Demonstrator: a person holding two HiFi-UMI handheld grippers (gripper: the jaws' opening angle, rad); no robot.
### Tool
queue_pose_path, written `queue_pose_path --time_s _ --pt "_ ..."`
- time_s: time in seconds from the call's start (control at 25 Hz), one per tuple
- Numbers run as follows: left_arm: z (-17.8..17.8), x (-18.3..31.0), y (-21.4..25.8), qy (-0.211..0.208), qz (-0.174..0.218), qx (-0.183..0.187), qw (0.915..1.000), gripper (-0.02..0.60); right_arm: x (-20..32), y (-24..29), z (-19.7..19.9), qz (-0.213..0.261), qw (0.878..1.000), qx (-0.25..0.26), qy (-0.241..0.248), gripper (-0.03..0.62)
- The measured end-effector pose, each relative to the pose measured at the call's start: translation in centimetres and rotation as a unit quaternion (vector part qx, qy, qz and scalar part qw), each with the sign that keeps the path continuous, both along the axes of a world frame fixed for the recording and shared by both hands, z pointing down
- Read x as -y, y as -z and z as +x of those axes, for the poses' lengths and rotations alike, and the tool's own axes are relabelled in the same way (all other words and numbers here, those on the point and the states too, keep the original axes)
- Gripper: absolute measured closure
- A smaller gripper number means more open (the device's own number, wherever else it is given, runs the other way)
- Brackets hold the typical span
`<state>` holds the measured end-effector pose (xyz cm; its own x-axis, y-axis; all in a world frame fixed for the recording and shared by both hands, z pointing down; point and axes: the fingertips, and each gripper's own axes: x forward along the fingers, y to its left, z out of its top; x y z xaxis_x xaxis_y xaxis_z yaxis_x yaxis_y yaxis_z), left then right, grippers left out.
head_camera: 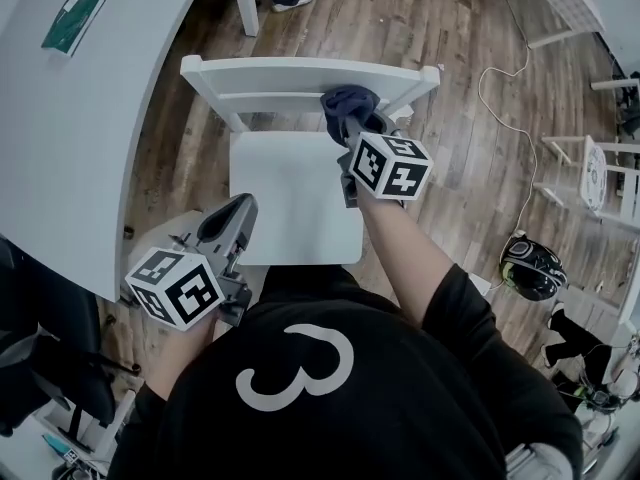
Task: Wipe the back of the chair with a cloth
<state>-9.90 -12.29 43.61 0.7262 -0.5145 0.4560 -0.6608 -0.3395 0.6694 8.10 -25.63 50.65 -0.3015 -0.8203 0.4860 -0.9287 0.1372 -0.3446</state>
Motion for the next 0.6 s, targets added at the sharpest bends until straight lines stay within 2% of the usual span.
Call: queue_pose_path --time_s 0.36,0.6 --pt "2.4 -1.9 -0.5 0.005 -0.006 0.010 0.9999 0.568 -1.0 -0.4 6.1 0.002 1.000 0.000 -0.025 0.542" --pt "3.6 -2.9 -0.2 0.009 -0.006 0.011 0.9999 0.568 -1.1 -0.6 7.0 -0.002 1.000 0.007 -0.029 0.542"
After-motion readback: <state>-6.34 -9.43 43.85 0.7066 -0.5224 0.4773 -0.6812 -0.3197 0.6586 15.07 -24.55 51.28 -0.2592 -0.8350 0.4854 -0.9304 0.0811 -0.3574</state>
